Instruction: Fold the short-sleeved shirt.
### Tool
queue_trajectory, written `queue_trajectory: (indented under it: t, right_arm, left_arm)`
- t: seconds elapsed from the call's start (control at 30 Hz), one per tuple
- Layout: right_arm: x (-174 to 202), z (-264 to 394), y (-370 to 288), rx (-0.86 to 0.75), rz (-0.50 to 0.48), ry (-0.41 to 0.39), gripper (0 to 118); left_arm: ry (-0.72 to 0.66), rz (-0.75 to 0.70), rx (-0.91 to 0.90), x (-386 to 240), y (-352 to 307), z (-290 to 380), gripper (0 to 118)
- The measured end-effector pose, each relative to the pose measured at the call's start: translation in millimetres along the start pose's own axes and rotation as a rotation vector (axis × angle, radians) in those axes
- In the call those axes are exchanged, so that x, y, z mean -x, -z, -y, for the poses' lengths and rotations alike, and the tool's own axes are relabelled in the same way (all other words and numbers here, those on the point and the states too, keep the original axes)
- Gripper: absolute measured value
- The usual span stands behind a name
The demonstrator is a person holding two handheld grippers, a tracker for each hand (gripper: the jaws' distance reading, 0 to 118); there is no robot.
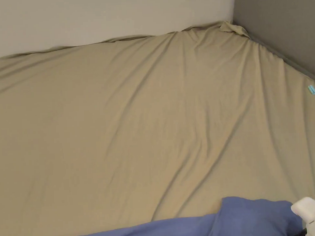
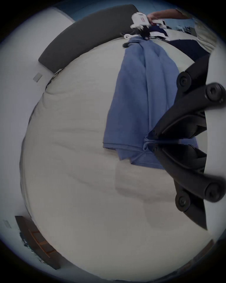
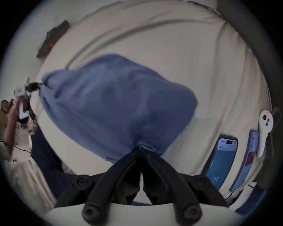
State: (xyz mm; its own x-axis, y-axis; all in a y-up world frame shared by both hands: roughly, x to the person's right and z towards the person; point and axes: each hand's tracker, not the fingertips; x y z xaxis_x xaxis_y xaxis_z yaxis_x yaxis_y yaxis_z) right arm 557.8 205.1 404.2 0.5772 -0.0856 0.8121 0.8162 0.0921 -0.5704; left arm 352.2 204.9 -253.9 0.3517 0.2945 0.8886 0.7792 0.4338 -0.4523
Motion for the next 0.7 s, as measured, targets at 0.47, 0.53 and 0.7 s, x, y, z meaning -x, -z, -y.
queue_trajectory:
  t: [0.47, 0.53, 0.7]
  right_arm:
    - [3.4, 44.2, -102.2, -0.527, -0.320, 0.132, 116]
    - [23.2, 50.5, -125.3, -0.665, -0.393, 0.163, 118]
    - [42.9, 43.8, -125.1, -0.794, -0.569, 0.250, 95]
  left_arm:
    - [-0.039, -0.039, -0.435, -29.9, -73.6, -7.7, 118]
    - [0.030, -0.030, -0.500, -42.3, -93.9, 5.5, 118]
    - [-0.009, 0.038, -0.235, -60.7, -91.3, 16.4, 106]
